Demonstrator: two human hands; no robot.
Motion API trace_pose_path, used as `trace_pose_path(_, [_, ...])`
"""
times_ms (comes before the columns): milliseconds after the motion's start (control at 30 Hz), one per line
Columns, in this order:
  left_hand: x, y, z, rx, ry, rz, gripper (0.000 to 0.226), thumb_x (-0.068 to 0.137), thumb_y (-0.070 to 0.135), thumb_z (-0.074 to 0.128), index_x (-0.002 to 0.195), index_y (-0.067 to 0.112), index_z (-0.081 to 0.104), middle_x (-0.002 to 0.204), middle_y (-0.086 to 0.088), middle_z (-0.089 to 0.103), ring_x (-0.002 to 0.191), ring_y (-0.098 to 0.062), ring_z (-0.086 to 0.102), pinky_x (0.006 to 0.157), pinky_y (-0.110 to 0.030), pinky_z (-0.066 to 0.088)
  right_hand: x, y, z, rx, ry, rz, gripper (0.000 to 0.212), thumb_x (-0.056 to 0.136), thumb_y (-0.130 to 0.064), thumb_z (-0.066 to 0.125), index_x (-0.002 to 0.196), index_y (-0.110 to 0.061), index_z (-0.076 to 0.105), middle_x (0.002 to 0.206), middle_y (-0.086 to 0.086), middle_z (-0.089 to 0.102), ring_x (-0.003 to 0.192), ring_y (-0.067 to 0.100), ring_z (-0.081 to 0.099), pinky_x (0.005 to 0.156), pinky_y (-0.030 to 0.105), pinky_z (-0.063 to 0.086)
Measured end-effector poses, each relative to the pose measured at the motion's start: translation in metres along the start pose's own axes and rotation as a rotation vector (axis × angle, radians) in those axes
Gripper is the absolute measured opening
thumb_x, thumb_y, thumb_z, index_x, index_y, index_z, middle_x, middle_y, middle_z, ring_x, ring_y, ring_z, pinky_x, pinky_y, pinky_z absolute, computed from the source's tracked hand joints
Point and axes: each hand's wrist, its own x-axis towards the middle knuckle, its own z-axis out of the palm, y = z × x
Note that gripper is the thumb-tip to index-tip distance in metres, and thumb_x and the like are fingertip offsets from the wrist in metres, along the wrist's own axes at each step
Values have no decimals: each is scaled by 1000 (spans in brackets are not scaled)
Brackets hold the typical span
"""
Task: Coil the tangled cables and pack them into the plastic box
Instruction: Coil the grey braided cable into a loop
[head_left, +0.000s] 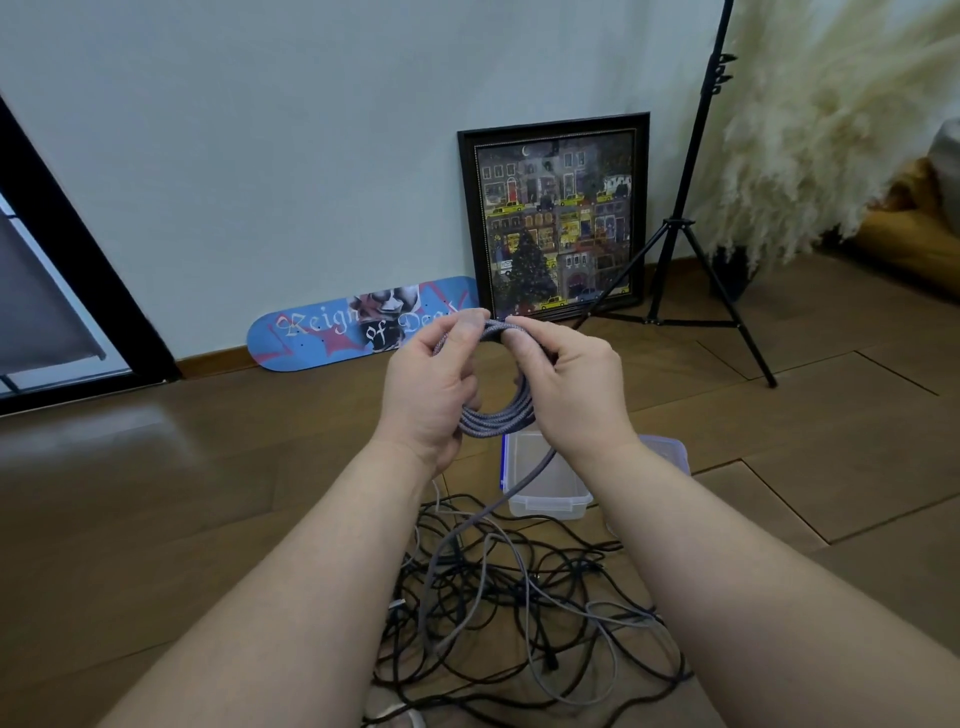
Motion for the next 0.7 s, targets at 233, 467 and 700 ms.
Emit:
trace_pose_path(233, [3, -4, 1, 242, 45, 196, 16, 94, 8, 61, 99, 22, 67, 57, 16, 55, 47, 0, 47, 54, -16, 37, 5, -2, 6, 376, 6, 294, 19, 96, -17, 59, 110, -13, 72, 86, -1, 71, 73, 16, 65, 67, 38, 58])
trace_pose_path(467, [3, -8, -2, 372, 136, 291, 20, 97, 11, 57, 98, 29, 66, 57, 13, 54, 54, -5, 48, 59, -22, 39, -1, -7, 12, 352, -130, 325, 36, 105, -25, 38, 137, -17, 53, 103, -11, 64, 80, -1, 64, 89, 31, 51])
trace_pose_path(700, [-2, -6, 2, 493, 68, 359, 22, 101, 16, 52, 106, 34, 63, 102, -34, 60, 89, -51, 52, 72, -48, 50, -3, -8, 5, 417, -188, 318, 22, 105, -27, 38, 116, -26, 57, 75, 2, 56, 59, 14, 59, 68, 40, 50])
